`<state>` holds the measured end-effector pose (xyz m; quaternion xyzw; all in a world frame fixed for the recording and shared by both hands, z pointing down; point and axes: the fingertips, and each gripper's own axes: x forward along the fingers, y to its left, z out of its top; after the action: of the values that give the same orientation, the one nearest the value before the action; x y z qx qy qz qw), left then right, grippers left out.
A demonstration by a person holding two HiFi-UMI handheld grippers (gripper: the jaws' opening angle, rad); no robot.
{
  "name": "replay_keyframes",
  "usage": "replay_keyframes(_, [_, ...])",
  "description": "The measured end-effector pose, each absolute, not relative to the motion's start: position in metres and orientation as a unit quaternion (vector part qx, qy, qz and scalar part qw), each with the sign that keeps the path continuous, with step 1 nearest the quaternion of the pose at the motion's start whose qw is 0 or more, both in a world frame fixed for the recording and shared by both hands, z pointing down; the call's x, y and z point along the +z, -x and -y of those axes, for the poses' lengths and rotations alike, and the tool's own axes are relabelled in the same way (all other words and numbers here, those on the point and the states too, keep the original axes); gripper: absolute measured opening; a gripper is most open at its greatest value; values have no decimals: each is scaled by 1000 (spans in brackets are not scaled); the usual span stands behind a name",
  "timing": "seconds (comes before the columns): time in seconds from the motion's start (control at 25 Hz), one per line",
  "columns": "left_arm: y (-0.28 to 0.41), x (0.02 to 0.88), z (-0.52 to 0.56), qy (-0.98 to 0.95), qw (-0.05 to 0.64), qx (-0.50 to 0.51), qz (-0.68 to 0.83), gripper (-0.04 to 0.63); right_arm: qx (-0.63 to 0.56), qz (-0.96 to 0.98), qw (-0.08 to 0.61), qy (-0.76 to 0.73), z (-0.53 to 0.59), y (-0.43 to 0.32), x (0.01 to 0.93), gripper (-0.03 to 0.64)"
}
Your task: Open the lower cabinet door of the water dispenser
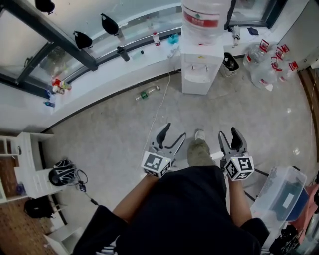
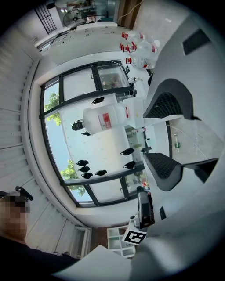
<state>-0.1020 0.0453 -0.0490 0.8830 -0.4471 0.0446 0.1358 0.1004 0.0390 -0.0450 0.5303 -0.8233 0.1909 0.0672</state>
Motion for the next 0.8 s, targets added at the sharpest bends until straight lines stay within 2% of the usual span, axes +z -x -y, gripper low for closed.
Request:
replay_keyframes(0.24, [54, -36, 47, -880, 144, 73, 446, 268, 212, 835, 80, -501, 57, -133, -16, 215])
replay_keyframes(0.48, [14, -27, 96, -883, 144, 63, 443, 268, 241, 837, 84, -483, 122, -155, 14, 216])
replay_keyframes(0.8, [9, 27, 133, -863, 183, 79, 465, 268, 240, 839, 84, -482, 196, -169, 56, 215])
